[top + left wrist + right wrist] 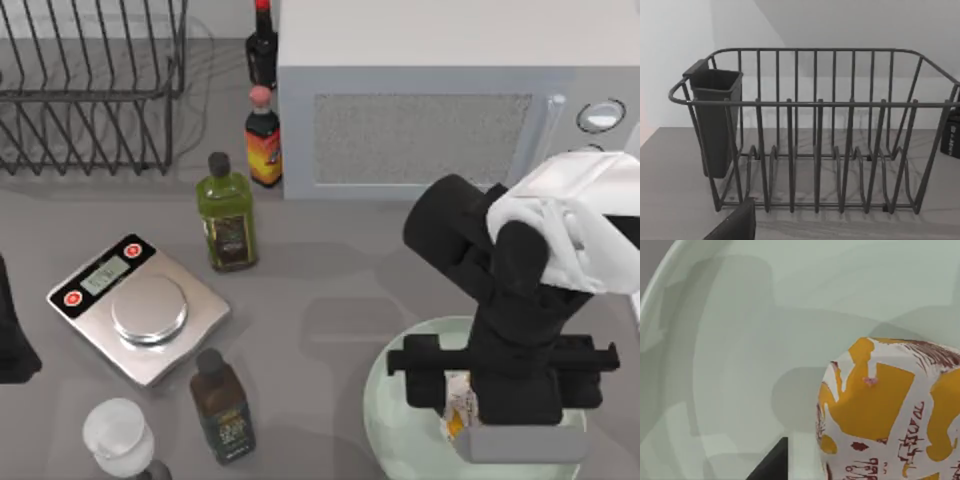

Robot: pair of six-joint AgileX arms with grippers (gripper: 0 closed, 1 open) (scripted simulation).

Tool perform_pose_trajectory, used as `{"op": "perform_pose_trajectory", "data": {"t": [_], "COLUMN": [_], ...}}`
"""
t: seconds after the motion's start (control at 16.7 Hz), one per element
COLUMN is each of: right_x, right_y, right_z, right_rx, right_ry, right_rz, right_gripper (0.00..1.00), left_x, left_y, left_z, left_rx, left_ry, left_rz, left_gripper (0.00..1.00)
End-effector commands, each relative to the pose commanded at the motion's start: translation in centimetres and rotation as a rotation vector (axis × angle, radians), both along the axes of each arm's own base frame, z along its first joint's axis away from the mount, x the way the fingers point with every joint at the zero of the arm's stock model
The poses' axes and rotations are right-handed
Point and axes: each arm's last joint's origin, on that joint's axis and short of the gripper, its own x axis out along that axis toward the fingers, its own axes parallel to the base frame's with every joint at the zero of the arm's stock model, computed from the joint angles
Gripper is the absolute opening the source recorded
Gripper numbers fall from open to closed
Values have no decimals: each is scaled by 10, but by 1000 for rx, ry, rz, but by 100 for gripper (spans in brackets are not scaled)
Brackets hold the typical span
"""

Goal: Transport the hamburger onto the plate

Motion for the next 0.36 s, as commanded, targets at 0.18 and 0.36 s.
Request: {"op": "perform_pose_trajectory", "data": {"t": [0.18,0.36], "right_x": [0,0], "right_y": [0,0], "right_z": [0,0], "right_rx": [0,0], "right_ry": [0,0], "right_rz": [0,0], "right_gripper": [100,100], "left_x": [0,0], "left_y": [0,0], "left_z": [0,0], "left_rx": [0,0], "left_ry": [0,0], "left_rz": [0,0], "left_gripper": [100,100]}}
